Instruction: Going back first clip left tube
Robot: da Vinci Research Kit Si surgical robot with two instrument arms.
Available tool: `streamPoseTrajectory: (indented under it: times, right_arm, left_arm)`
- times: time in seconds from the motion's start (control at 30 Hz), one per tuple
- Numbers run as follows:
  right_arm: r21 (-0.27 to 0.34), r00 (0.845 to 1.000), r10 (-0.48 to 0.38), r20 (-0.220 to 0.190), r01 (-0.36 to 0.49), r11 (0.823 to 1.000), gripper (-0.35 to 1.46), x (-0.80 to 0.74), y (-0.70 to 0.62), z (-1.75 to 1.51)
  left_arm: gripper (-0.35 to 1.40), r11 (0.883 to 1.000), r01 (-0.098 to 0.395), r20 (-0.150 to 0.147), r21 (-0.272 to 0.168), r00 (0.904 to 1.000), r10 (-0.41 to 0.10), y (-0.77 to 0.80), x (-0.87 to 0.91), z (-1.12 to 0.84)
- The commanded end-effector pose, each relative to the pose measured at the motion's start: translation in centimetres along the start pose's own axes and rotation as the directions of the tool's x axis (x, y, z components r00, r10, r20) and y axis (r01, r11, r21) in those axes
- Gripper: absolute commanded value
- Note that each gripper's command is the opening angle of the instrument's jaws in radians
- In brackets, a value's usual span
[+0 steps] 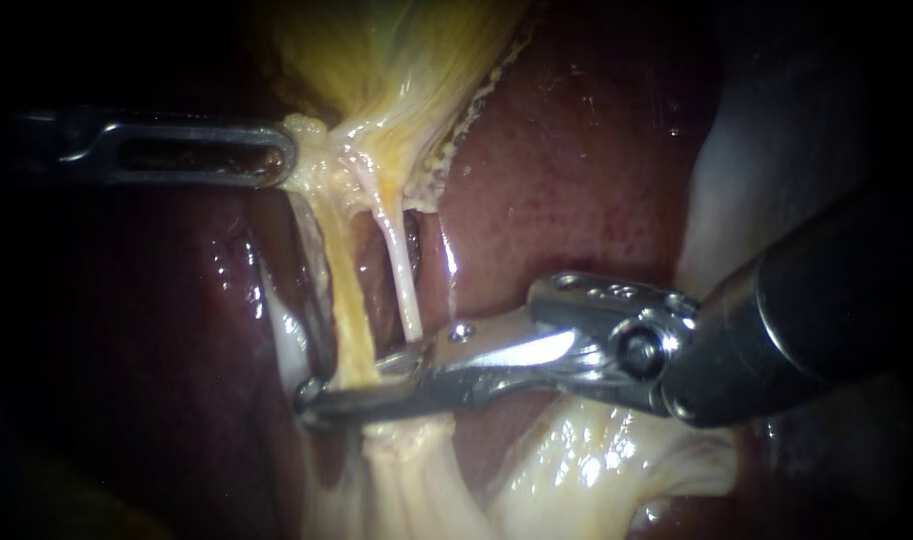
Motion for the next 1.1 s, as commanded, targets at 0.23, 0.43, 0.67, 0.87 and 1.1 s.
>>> streamPoseTrajectory:
  times: [0.23,0.43,0.67,0.87,1.1]
  right_arm:
    - [-0.01,0.999,-0.039,-0.004,0.039,0.999,0.19,-0.04,0.13,0.03]
    - [-0.098,0.991,-0.132,0.013,0.133,0.986,0.45,-0.19,0.42,0.04]
    - [-0.239,0.941,-0.328,0.087,0.34,0.91,0.49,-0.29,0.54,-0.15]
    - [-0.273,0.863,-0.489,0.129,0.505,0.819,0.5,-0.25,0.42,-0.51]
    - [-0.295,0.803,-0.574,0.162,0.595,0.748,0.5,-0.1,0.03,-1.07]
  left_arm:
    - [-0.35,1.0,0.0,0.001,0.0,1.0,0.0,0.0,0.0,0.0]
    - [-0.35,1.0,0.0,0.001,-0.001,1.0,0.0,0.0,0.0,0.01]
    - [-0.35,1.0,-0.001,0.001,-0.001,1.0,0.001,0.0,0.0,0.0]
    - [-0.35,1.0,-0.001,0.001,-0.001,1.0,0.001,0.0,0.01,0.0]
    - [-0.35,1.0,-0.001,0.0,0.0,1.0,0.001,0.01,0.01,0.0]
